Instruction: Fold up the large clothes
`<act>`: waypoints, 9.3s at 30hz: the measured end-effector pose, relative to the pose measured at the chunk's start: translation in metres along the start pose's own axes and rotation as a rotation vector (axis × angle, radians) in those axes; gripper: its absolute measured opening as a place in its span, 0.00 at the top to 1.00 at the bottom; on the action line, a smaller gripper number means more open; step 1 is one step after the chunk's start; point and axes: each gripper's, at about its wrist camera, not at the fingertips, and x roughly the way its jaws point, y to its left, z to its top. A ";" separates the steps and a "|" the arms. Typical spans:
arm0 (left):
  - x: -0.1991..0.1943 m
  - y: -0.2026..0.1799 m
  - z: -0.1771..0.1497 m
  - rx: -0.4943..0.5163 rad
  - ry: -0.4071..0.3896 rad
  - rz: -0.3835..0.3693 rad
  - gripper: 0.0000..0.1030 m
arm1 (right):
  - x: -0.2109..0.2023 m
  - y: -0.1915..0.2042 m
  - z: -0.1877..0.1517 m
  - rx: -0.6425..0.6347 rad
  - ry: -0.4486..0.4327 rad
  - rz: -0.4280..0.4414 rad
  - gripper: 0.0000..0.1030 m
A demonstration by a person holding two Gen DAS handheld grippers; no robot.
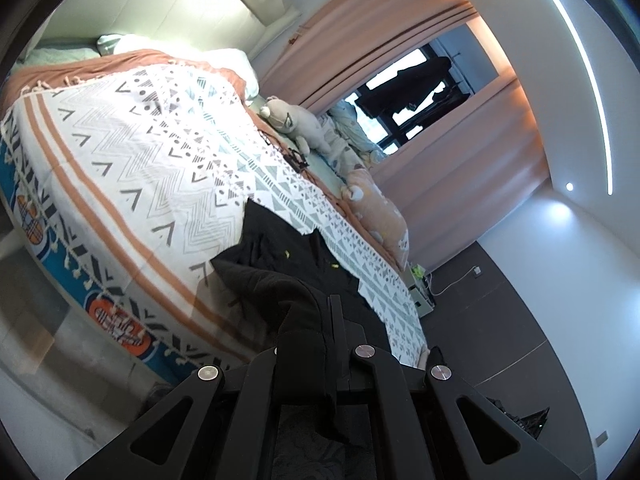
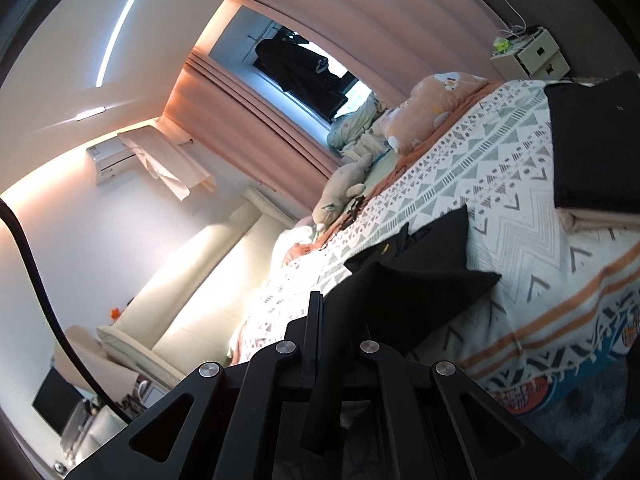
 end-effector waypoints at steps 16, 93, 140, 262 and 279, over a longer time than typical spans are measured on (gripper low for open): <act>0.110 -0.070 0.112 0.119 -0.043 0.056 0.98 | 0.096 0.000 0.103 -0.025 -0.040 -0.019 0.95; 0.530 0.096 0.165 0.293 0.446 0.563 0.72 | 0.414 -0.228 0.135 -0.058 0.455 -0.617 0.91; 0.242 -0.025 0.162 0.219 0.119 0.300 0.09 | 0.275 -0.012 0.131 -0.201 0.225 -0.556 0.16; 0.321 0.014 0.063 -0.064 0.247 0.286 0.85 | 0.408 -0.042 -0.015 -0.124 0.653 -0.315 0.53; 0.339 -0.096 0.061 0.136 0.260 0.202 0.88 | 0.344 -0.050 -0.087 -0.039 0.697 -0.289 0.55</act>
